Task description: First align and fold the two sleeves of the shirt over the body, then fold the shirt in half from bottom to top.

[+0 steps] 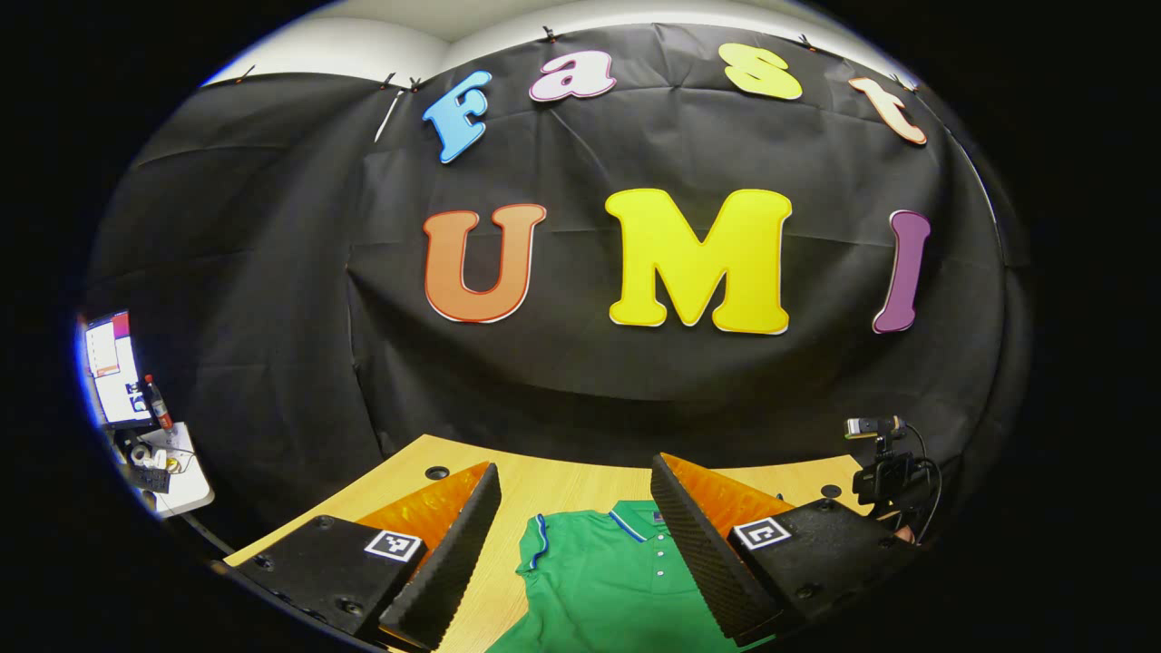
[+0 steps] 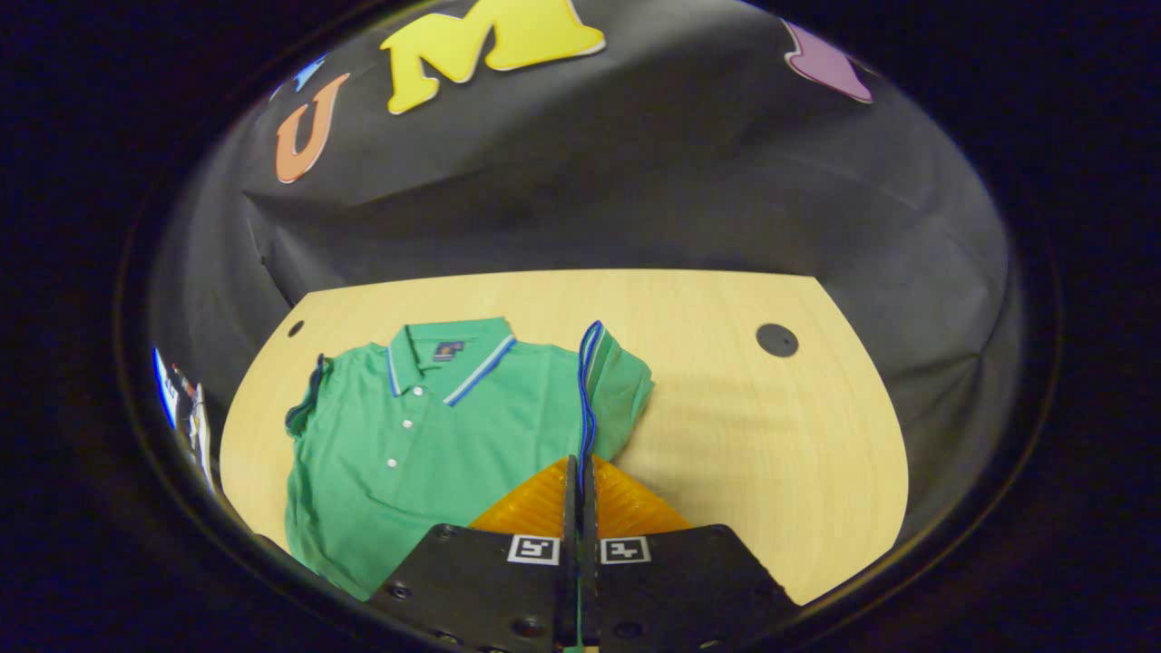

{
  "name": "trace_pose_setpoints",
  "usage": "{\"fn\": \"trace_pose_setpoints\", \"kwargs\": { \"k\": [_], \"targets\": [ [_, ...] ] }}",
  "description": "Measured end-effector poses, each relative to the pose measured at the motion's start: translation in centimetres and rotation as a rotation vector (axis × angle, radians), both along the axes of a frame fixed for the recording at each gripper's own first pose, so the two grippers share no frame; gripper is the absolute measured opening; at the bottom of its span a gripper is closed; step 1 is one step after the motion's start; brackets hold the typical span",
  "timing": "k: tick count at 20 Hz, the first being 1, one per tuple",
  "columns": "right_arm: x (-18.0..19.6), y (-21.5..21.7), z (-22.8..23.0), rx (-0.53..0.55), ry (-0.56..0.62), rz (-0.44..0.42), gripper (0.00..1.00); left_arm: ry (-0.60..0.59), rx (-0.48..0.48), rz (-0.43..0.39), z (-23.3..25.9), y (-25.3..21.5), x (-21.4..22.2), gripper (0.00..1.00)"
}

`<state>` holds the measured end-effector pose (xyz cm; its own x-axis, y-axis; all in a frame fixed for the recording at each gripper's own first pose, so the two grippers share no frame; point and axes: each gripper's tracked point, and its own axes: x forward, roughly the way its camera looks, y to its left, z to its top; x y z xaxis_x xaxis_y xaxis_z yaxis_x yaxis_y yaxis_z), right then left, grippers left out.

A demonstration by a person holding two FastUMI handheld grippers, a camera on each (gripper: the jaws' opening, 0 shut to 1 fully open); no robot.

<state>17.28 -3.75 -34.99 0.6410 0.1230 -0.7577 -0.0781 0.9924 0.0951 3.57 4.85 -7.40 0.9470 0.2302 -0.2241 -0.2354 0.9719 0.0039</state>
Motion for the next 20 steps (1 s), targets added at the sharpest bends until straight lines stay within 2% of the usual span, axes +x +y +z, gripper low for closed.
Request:
{"fn": "trace_pose_setpoints", "kwargs": {
  "k": [4, 8, 9, 10, 14, 15, 20],
  "targets": [
    [0.6, 4.8, 0.4, -0.009, -0.016, 0.063, 0.02, 0.007, 0.023, 0.029, 0.3, 1.8, -1.4, 1.00],
    [1.2, 8.4, -0.5, -0.004, -0.002, 0.070, 0.02, 0.005, 0.048, 0.069, 1.1, 4.0, -3.0, 1.00],
    [1.2, 9.5, -0.2, 0.020, -0.005, 0.078, 0.02, 0.008, 0.048, 0.076, 0.9, 4.3, -3.4, 1.00],
    [1.1, 10.8, 0.5, 0.050, -0.011, 0.093, 0.06, 0.011, 0.048, 0.080, 0.9, 4.6, -3.6, 1.00],
    [0.8, 11.4, 4.2, 0.056, -0.122, 0.110, 0.88, 0.012, 0.038, 0.065, 0.7, 4.8, -3.7, 1.00],
    [0.6, 11.3, 5.1, 0.044, -0.146, 0.108, 0.98, 0.013, 0.033, 0.047, 0.2, 4.8, -3.4, 1.00],
    [-3.5, 9.9, 12.0, 0.015, -0.252, 0.104, 0.96, 0.069, -0.007, -0.040, -3.5, 4.7, -2.0, 1.00]
  ]
}}
